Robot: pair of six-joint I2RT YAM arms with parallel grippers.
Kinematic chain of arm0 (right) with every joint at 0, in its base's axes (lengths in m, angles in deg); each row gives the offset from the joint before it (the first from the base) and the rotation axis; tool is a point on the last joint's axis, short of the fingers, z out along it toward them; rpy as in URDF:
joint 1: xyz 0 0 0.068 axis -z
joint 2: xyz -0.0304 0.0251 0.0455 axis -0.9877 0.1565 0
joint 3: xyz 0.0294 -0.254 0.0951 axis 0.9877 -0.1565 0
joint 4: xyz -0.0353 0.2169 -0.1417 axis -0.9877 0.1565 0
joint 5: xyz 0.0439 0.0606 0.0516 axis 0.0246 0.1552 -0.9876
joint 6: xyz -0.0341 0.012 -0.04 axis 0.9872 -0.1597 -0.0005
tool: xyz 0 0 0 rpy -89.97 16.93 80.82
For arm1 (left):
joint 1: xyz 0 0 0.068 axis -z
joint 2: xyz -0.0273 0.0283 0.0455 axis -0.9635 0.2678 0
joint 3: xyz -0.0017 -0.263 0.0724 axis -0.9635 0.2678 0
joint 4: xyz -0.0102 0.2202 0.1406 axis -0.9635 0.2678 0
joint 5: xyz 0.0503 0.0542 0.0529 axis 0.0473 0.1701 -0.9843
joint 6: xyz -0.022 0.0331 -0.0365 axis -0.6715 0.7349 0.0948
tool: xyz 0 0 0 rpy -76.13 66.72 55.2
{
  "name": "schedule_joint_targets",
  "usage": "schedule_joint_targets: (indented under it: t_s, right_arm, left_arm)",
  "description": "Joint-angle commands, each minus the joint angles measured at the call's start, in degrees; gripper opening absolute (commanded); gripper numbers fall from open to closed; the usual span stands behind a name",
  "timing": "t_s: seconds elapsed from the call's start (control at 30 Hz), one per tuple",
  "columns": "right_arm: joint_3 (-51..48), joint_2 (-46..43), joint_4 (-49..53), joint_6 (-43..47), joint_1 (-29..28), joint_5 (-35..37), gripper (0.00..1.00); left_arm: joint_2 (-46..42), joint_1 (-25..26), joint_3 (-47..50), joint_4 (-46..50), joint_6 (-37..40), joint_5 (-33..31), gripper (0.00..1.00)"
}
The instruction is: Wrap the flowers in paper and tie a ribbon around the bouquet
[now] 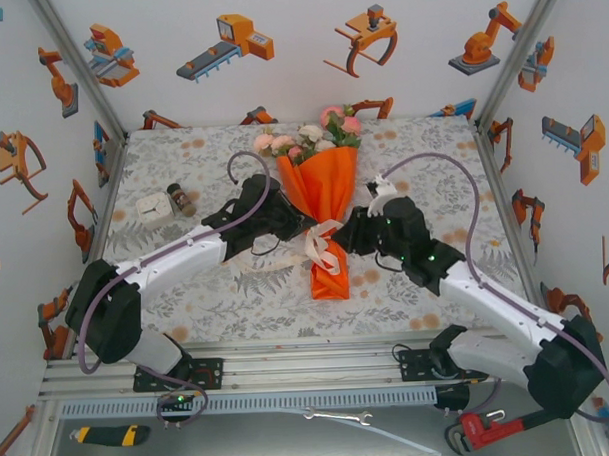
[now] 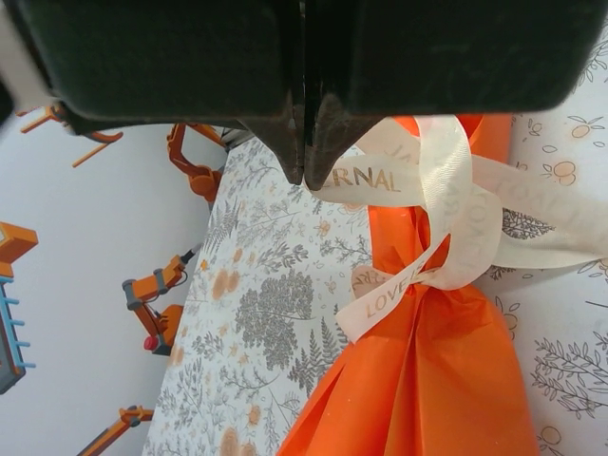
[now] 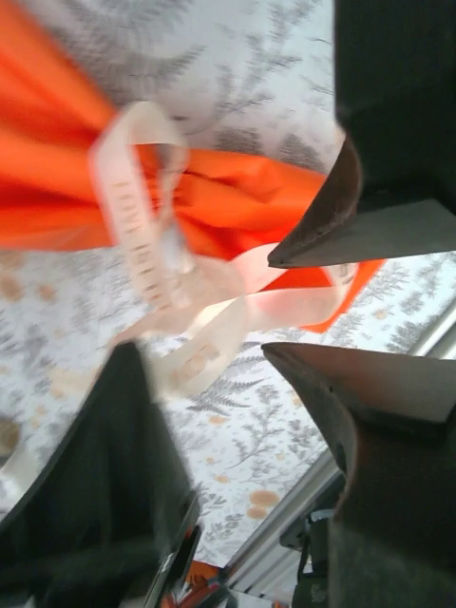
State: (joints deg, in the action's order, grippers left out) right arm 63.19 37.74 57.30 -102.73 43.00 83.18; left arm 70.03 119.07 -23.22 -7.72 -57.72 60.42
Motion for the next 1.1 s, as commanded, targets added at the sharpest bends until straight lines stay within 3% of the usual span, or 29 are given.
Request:
schedule_joint_targets:
  t_s: [0.0,0.13,0.27,0.4,0.5,0.73,0.93,1.07]
  right_arm:
    - [-2.8,0.9,4.1,-12.3,-3.4,6.4,0.47]
    - [-3.1,3.7,2.3,-12.4,-4.2,5.0,0.53]
    - [-1.7,7.8,0.2,-13.3,-4.2,3.6,0.47]
    - [-0.4,10.3,0.5,-13.0,-4.2,3.8,0.13]
    - [0.9,9.0,2.8,-9.4,-4.2,5.3,0.00]
    - [3.5,4.1,2.6,7.6,-4.0,7.5,0.00]
    - [5.3,9.4,-0.9,18.0,-4.0,1.4,0.00]
    - [7.7,11.5,1.9,22.8,-1.6,6.0,0.00]
  left_arm:
    - [-1.7,-0.3,-0.7,1.1,1.0,-1.1,0.00]
    - [-2.0,-0.3,-0.8,1.6,1.4,-1.2,0.00]
    - [-2.0,-0.3,-0.7,1.8,1.6,-1.1,0.00]
    - [-2.6,-0.3,-0.5,2.1,1.7,-1.8,0.00]
    - [-4.4,-0.8,-0.3,5.4,3.1,-3.8,0.00]
    - [-10.5,-2.3,3.7,11.2,5.6,-9.5,0.00]
    - [-11.8,-2.6,4.6,12.7,6.3,-10.5,0.01]
    - [-13.8,-2.8,5.6,16.5,6.4,-13.3,0.03]
